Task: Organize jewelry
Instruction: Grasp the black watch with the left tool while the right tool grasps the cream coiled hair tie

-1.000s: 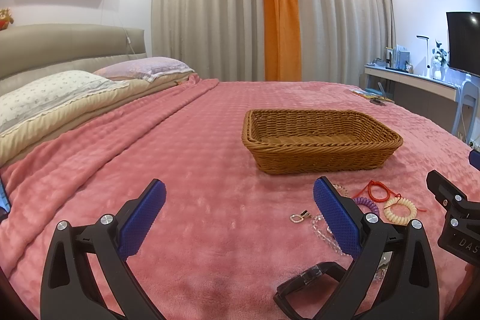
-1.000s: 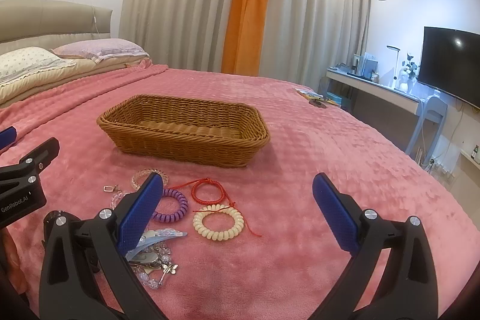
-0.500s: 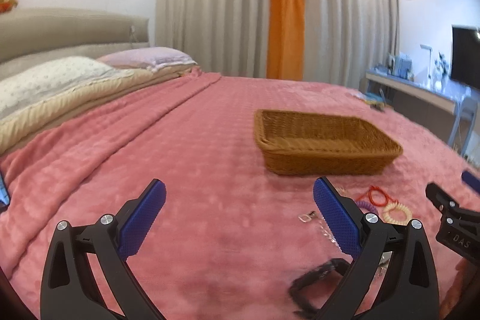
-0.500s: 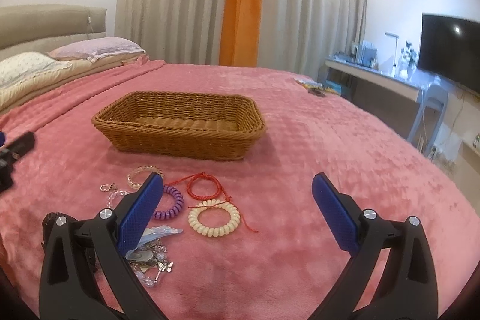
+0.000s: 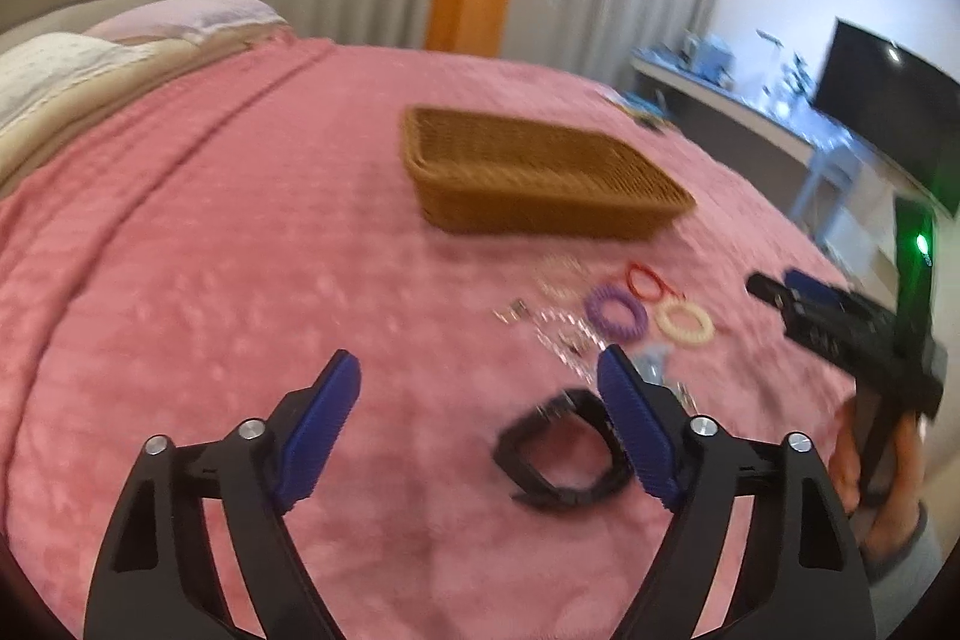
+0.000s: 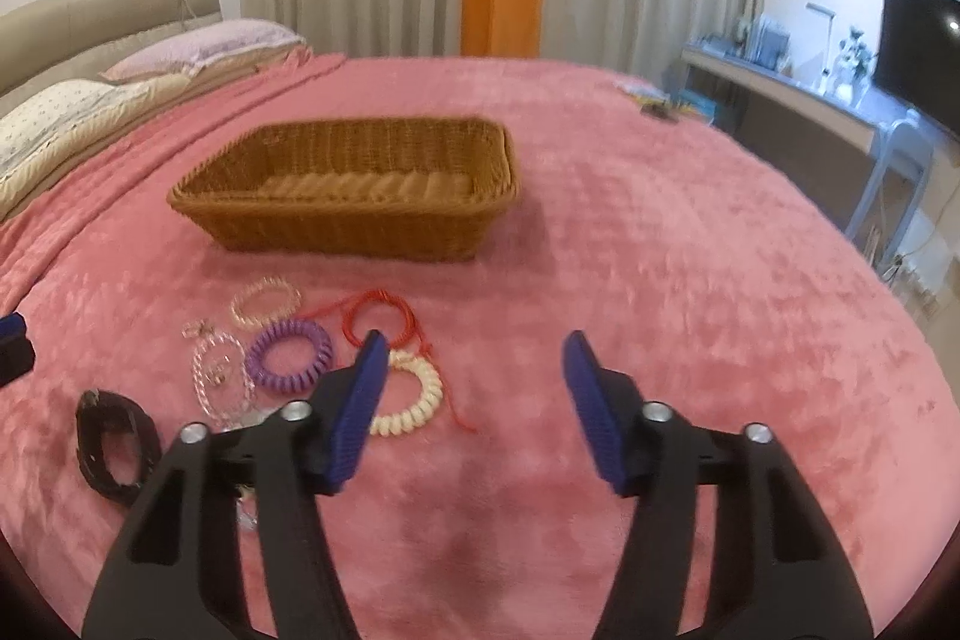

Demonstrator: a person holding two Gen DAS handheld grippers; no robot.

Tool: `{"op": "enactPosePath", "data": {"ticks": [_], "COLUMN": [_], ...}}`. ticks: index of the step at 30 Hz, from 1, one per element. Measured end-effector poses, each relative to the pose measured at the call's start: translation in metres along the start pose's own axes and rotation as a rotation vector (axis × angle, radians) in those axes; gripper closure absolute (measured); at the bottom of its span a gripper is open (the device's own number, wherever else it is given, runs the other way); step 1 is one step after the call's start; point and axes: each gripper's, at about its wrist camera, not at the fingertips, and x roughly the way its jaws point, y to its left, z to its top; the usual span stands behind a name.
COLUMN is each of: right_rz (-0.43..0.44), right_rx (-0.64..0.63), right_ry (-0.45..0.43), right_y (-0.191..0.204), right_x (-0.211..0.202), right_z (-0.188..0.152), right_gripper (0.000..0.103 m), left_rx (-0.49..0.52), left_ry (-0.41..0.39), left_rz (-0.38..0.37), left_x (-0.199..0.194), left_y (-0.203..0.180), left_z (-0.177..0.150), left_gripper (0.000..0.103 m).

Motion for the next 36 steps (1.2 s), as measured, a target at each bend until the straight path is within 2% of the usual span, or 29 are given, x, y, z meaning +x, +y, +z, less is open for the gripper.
{"op": "enactPosePath", "data": {"ticks": [4, 6, 9, 14, 17, 19, 21, 24, 31, 36], "right_rz": [0.078, 0.093, 0.118, 0.108, 0.083, 0.075, 0.087, 0.101, 0.149, 0.177], "right_rx": [0.029, 0.038, 0.038, 0.021, 0.0, -0.013, -0.031, -0.056, -0.09, -0.088], "right_ry": [0.09, 0.123, 0.174, 0.211, 0.239, 0.238, 0.239, 0.241, 0.251, 0.259], "right_y": [-0.007, -0.007, 0.0, 0.013, 0.018, 0.02, 0.023, 0.027, 0.027, 0.023], "right_x": [0.02, 0.028, 0.044, 0.06, 0.069, 0.068, 0.067, 0.062, 0.044, 0.03], "right_z": [-0.002, -0.004, -0.005, -0.006, -0.008, -0.008, -0.009, -0.012, -0.023, -0.033], "right_gripper": [0.065, 0.065, 0.065, 0.065, 0.071, 0.075, 0.08, 0.084, 0.092, 0.092], "left_rx": [0.009, 0.013, 0.022, 0.018, 0.024, 0.037, 0.054, 0.076, 0.071, 0.054], "left_ry": [0.053, 0.081, 0.112, 0.138, 0.159, 0.168, 0.168, 0.172, 0.172, 0.173], "left_rz": [-0.046, -0.07, -0.079, -0.104, -0.09, -0.083, -0.086, -0.086, -0.088, -0.1], "left_x": [0.016, 0.025, 0.035, 0.042, 0.047, 0.05, 0.05, 0.051, 0.053, 0.053], "left_y": [0.002, 0.004, 0.001, -0.001, -0.002, -0.006, -0.01, -0.015, -0.015, -0.011], "left_z": [-0.009, -0.013, -0.016, -0.017, -0.019, -0.02, -0.02, -0.021, -0.022, -0.021], "left_gripper": [0.037, 0.043, 0.045, 0.046, 0.047, 0.052, 0.063, 0.074, 0.075, 0.076]}}
